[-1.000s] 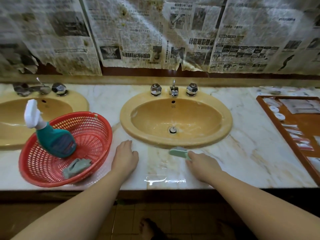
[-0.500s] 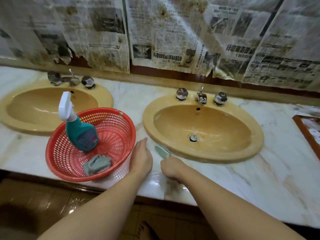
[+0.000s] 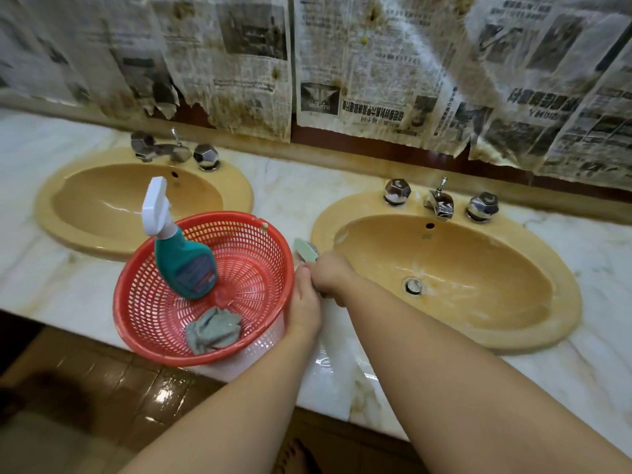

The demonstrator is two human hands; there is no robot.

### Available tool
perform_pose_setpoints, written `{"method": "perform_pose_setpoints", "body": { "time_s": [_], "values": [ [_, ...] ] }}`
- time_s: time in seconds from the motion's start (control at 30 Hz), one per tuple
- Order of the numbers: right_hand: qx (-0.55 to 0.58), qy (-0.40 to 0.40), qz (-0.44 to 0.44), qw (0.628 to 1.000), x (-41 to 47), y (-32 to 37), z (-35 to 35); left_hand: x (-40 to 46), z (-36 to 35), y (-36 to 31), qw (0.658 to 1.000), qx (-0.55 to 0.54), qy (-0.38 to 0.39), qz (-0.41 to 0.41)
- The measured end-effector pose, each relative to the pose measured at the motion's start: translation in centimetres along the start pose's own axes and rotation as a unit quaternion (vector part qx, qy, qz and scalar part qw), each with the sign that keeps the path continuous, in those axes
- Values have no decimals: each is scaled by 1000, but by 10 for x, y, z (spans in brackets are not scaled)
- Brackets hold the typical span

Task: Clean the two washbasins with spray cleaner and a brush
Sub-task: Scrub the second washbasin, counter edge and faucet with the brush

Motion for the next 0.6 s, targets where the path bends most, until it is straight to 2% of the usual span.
{"method": "perform_pose_setpoints", "body": {
  "time_s": [0.1,0.2,0.43,0.5,0.6],
  "values": [
    [-9,10,-5,1000,-11,-18,-4,4,-1,13,999,-19,11,36],
    [19,1,-19,1000,-32,-53,-11,4,-1,15,998,18,0,62],
    [236,-46,-62,969,-59,-67,25,11,-19,-1,991,128,18,26],
    [246,-56,-83,964,-54,-71,37,14,-30,-14,985,171,13,31],
    [197,-80,-86,973,-44,-81,54,26,-50,-22,978,203,20,54]
  ]
}}
Point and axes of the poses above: each hand's wrist, its own x-axis towards the middle knuckle, its own z-axis out of the back of the hand, y = z × x, the point moved 2 cm from there along x, towards the middle knuckle, and after that the axes turned 5 degrees about -x, right-handed, at the moved point
